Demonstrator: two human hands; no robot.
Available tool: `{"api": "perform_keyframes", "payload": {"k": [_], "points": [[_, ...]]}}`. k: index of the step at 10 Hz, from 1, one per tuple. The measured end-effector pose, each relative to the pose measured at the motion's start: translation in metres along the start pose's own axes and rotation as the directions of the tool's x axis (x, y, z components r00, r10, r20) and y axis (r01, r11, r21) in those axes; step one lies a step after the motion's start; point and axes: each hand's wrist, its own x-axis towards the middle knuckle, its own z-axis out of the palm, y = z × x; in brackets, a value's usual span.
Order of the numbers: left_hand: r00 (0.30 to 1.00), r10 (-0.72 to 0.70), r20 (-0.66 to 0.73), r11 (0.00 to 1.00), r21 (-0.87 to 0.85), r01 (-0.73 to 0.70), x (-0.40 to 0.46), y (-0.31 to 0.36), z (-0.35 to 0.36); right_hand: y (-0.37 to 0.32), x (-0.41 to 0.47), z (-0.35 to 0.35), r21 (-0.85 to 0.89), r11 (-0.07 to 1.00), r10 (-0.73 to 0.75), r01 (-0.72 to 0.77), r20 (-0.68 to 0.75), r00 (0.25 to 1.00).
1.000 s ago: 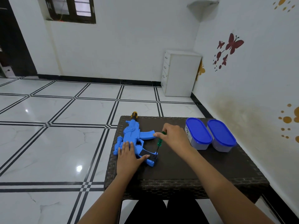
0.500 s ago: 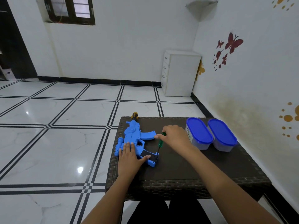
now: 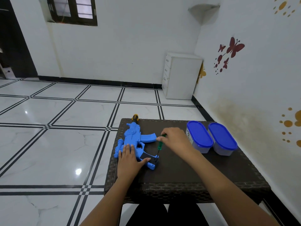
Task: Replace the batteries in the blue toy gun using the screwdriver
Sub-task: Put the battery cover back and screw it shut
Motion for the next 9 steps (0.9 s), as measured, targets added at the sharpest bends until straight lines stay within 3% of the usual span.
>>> {"api": "perform_keyframes", "payload": {"k": [1, 2, 4, 6, 8, 9], "points": [[1.000, -0.003, 0.001, 1.000, 0.000, 0.003, 0.0001, -0.0002, 0.0001, -0.0012, -0.0008, -0.0010, -0.019, 0.999, 0.036, -0.036, -0.032, 0.999], [1.000, -0.008, 0.008, 1.000, -0.001, 0.008, 0.0007, -0.0001, 0.0002, -0.0006, -0.0035, -0.0009, 0.048, 0.998, -0.032, 0.032, -0.006, 0.999], [1.000, -0.007, 0.013, 1.000, 0.003, 0.007, 0.0003, 0.0000, -0.0001, 0.0000, -0.0034, -0.0010, 0.013, 0.997, -0.078, 0.078, 0.027, 0.997], [1.000, -0.004, 0.008, 1.000, -0.003, 0.004, 0.0005, -0.0001, 0.0007, -0.0016, -0.0019, -0.0006, -0.021, 0.999, 0.040, -0.041, -0.027, 0.999], [1.000, -0.006, 0.024, 1.000, 0.006, 0.006, 0.0016, -0.0007, 0.0005, 0.0003, -0.0057, -0.0050, 0.035, 0.998, -0.056, 0.055, 0.024, 0.998], [1.000, -0.008, 0.018, 1.000, 0.013, 0.008, 0.0013, -0.0002, 0.0008, -0.0008, -0.0024, -0.0064, -0.031, 0.997, -0.068, 0.070, 0.066, 0.995]]}}
